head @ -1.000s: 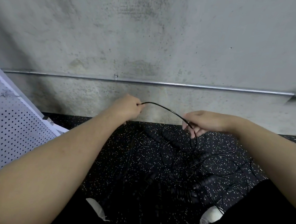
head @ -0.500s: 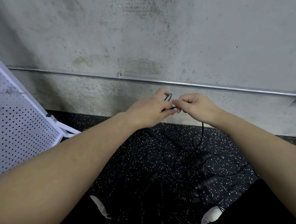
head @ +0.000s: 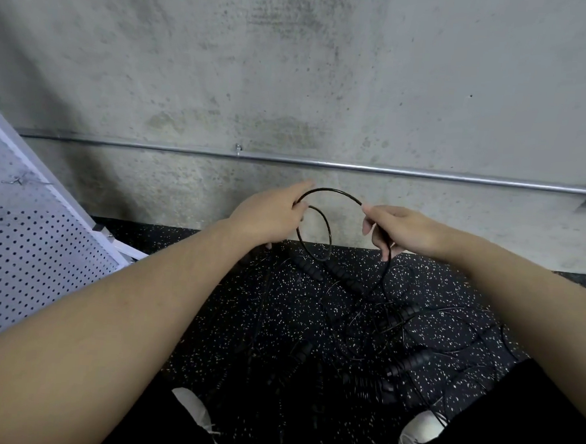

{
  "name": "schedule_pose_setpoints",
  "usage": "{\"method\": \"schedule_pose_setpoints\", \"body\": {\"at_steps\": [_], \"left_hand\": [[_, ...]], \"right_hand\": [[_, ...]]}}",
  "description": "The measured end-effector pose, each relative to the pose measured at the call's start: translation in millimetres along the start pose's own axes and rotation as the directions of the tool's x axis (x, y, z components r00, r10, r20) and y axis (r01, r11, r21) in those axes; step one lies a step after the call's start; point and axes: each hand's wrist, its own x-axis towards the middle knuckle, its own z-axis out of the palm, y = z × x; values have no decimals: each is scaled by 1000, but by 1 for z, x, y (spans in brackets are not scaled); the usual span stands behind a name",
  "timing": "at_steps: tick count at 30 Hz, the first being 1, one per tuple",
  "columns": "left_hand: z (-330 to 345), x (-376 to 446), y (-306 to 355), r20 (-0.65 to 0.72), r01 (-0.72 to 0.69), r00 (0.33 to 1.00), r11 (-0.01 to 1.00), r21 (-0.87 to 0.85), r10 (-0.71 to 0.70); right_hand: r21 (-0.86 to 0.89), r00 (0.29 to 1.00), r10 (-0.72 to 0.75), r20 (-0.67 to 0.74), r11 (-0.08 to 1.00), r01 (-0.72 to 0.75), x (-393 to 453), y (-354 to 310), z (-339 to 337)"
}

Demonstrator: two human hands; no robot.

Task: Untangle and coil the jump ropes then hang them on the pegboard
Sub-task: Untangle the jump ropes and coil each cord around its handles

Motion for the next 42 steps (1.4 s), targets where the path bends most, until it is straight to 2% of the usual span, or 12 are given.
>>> {"method": "schedule_pose_setpoints", "body": {"at_steps": [2, 4, 7, 12, 15, 18, 23, 28, 32, 34, 37, 42], "left_hand": [[-1, -2, -2, 48, 37, 998, 999, 23, -38], [-1, -6, 0, 150, 50, 987, 995, 85, -63], [3, -9, -1, 280, 73, 955, 994, 78, -92], [-2, -8, 7, 247, -96, 968, 979, 182, 49], [4, -9, 14, 227, -198, 963, 956, 217, 148], [10, -7, 18, 155, -203, 973, 949, 242, 169], [9, -9, 25, 180, -316, 943, 922, 224, 279], [12, -6, 16, 41, -244, 970, 950, 194, 240], [-1, -2, 10, -47, -64, 996, 993, 103, 69], [-8, -1, 3, -66, 51, 997, 998, 38, -48], [-12, -3, -7, 22, 175, 984, 985, 3, -175], [-4, -7, -5, 128, 175, 976, 984, 5, -175]], "right_hand": [[34, 1000, 0, -31, 999, 1, 2, 1, -1], [97, 991, -13, -135, 995, 26, 5, 0, -3], [46, 969, -53, -240, 997, 65, 7, -6, -7], [-196, 994, -73, -84, 979, 55, 0, -16, 0], [-174, 990, -86, -111, 983, 65, -3, -26, 3], [-173, 984, -122, -129, 980, 99, -5, -33, 4], [-139, 974, -165, -153, 980, 144, -1, -35, 9], [16, 971, -177, -164, 983, 182, 4, -29, 11], [74, 991, -93, -101, 992, 101, 7, -19, 8], [-16, 999, -27, -32, 1000, 27, 6, -10, 5], [-96, 1000, 25, 11, 995, -24, 7, 0, 1], [233, 981, 31, -190, 972, 14, 12, -7, -9]]}}
